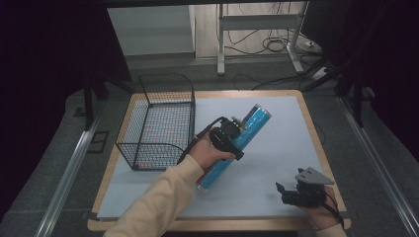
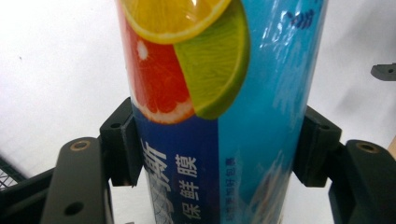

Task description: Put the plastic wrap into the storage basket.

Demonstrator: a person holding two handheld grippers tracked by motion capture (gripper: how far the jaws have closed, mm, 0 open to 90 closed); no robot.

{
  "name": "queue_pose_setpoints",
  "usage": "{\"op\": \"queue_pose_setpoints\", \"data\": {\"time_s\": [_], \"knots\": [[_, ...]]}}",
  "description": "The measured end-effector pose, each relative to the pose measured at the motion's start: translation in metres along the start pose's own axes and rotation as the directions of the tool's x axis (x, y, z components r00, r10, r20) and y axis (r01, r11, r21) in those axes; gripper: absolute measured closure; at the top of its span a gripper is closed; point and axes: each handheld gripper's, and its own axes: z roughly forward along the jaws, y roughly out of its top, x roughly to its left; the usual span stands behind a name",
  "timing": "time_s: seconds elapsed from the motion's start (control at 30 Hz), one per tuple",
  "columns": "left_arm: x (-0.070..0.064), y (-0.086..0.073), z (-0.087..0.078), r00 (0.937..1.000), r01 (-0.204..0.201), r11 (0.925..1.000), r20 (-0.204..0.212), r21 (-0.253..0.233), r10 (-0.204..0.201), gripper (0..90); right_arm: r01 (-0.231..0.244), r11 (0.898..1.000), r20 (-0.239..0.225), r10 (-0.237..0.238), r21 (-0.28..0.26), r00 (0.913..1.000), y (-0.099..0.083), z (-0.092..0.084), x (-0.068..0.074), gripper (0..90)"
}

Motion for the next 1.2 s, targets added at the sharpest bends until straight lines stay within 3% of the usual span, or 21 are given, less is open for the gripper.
{"op": "queue_pose_setpoints", "data": {"time_s": [0.37, 1.2], "knots": [[-0.001, 0.011, -0.003, 0.9999, -0.013, 0.9999, -0.005, -0.001, 0.013, 31.8, -0.001, 1.0, 0.001, 0.001, -0.001, 1.0, 0.0, 0.0, -0.001, 9.6], [0.011, 0.042, -0.012, 0.9982, -0.045, 0.999, -0.04, -0.003, 0.045, 31.9, 0.003, 1.0, -0.004, -0.003, 0.007, 1.0, -0.001, 0.002, -0.001, 9.6]]}}
